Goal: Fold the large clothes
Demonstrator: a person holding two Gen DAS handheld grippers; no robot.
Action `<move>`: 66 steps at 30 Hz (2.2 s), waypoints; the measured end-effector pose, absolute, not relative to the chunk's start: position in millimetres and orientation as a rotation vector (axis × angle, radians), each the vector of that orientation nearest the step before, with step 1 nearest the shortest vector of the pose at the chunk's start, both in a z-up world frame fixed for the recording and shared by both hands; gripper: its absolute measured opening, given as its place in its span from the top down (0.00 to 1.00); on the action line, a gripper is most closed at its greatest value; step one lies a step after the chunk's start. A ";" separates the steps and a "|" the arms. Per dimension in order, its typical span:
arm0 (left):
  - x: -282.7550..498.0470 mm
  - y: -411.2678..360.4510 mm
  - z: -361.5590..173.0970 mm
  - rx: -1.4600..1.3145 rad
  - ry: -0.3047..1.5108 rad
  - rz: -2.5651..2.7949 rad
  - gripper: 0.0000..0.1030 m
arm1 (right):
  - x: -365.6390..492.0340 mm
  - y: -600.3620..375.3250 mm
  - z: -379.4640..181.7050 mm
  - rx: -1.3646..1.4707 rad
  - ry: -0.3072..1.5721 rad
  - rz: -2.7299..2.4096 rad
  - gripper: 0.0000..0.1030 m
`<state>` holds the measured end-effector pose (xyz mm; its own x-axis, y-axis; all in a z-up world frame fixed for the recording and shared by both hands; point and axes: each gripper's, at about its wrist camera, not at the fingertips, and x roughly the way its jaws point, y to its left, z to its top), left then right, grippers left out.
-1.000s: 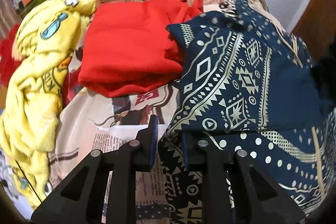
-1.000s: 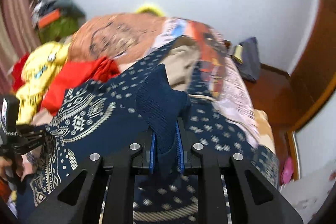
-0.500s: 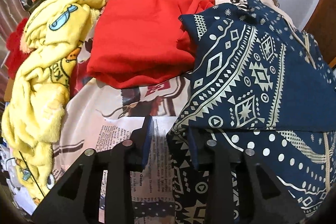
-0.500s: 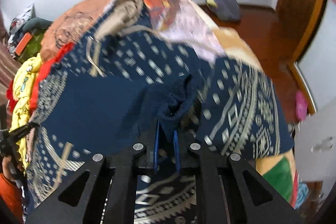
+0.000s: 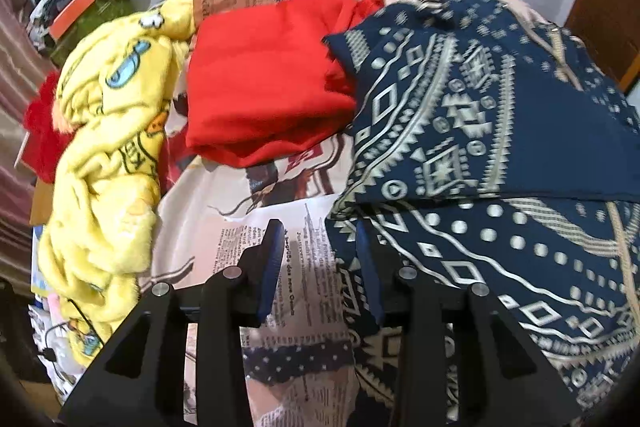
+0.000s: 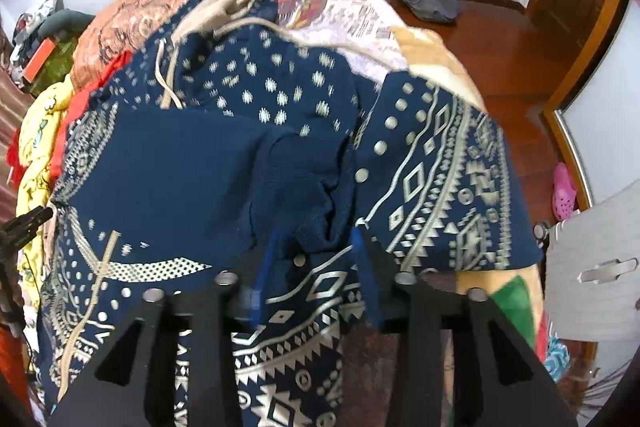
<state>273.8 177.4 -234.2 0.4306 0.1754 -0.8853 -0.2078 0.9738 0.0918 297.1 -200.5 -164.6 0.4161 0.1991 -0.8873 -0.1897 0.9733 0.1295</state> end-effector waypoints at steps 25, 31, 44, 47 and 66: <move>337.7 37.9 -173.9 0.003 0.967 -0.027 0.19 | 289.4 -354.4 -215.9 0.622 1.154 0.070 0.36; 346.4 25.0 -196.0 0.019 1.019 -0.040 0.19 | 303.5 -371.4 -244.6 0.755 1.149 0.048 0.34; 349.3 41.1 -211.7 -0.023 1.055 0.007 0.19 | 351.0 -376.3 -247.3 0.669 1.081 -0.137 0.64; 344.9 43.6 -209.3 -0.011 1.045 0.013 0.19 | 349.0 -369.4 -228.5 0.592 1.045 -0.147 0.86; 292.6 62.6 -166.5 0.006 0.927 -0.005 0.19 | 309.5 -196.2 -62.6 0.254 0.776 0.291 0.90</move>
<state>292.6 62.6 -166.6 0.5999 -0.0015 -0.8000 0.0066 1.0000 0.0031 309.5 -196.2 -62.6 0.6776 0.3483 -0.6477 -0.1632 0.9300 0.3294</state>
